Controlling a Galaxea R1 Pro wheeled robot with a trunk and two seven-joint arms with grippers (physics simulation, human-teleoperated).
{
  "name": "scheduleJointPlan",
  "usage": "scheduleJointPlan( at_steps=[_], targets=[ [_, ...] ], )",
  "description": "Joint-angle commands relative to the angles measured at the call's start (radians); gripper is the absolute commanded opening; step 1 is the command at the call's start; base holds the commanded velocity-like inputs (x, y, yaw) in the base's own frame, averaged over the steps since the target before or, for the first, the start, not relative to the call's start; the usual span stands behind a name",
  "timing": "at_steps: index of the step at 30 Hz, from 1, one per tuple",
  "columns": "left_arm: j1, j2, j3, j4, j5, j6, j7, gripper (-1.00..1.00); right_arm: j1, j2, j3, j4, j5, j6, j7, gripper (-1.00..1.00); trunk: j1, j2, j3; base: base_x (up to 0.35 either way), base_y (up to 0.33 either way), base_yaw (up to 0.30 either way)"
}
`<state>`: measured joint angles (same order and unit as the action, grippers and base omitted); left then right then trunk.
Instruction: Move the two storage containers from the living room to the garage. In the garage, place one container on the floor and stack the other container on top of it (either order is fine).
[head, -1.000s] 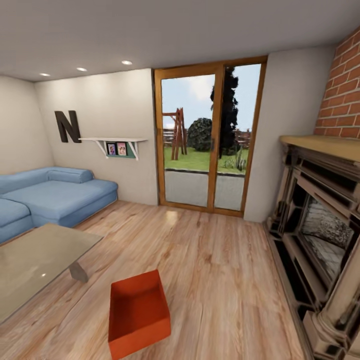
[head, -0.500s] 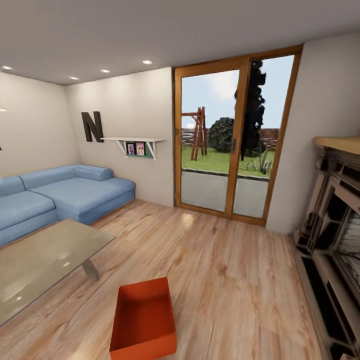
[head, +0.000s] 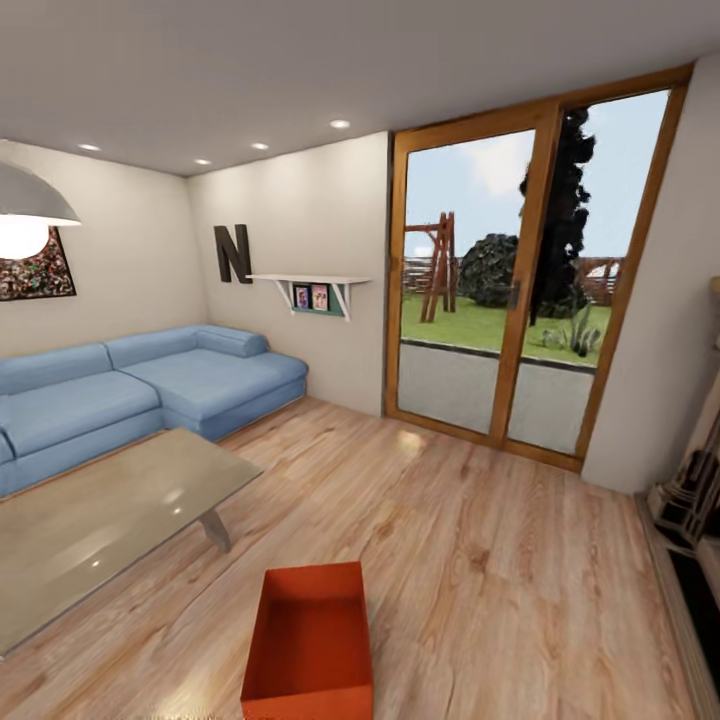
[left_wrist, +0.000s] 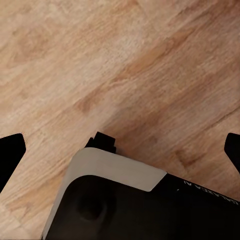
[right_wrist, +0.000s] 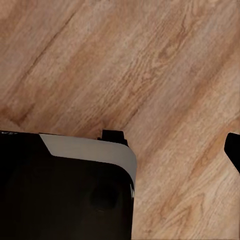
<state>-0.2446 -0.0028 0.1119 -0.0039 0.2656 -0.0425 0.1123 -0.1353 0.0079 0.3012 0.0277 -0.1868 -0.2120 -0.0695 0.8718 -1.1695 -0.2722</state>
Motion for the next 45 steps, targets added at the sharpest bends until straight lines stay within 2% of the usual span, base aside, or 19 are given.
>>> scheduleJointPlan(
  at_steps=[1, 15, 26, 31, 45],
  targets=[
    [-0.001, 0.000, 0.008, 0.001, 0.001, -0.003, 0.001, 1.00, -0.001, 0.000, 0.009, 0.003, -0.009, -0.006, 0.000, 1.00, 0.000, -0.001, -0.001, 0.001, -0.001, 0.269],
    [-0.001, -0.001, 0.008, 0.001, 0.002, -0.005, 0.001, 1.00, -0.001, -0.002, 0.009, 0.003, -0.011, -0.006, 0.001, 1.00, 0.000, -0.001, -0.001, 0.000, 0.000, 0.261],
    [-0.001, -0.005, 0.014, 0.001, 0.004, -0.004, 0.001, 1.00, -0.001, -0.002, 0.008, 0.003, -0.009, -0.005, 0.000, 1.00, 0.000, -0.001, -0.001, 0.010, 0.000, 0.028],
    [-0.001, -0.004, 0.013, 0.001, -0.004, -0.004, 0.001, 1.00, -0.001, 0.000, 0.010, 0.003, -0.010, -0.006, -0.006, 1.00, 0.000, -0.001, -0.001, 0.246, 0.000, 0.000],
    [-0.001, 0.000, 0.012, 0.001, 0.004, -0.004, 0.001, 1.00, -0.001, -0.003, 0.009, 0.003, -0.014, -0.004, -0.013, 1.00, 0.000, -0.001, -0.001, 0.319, 0.000, 0.031]
  ],
)
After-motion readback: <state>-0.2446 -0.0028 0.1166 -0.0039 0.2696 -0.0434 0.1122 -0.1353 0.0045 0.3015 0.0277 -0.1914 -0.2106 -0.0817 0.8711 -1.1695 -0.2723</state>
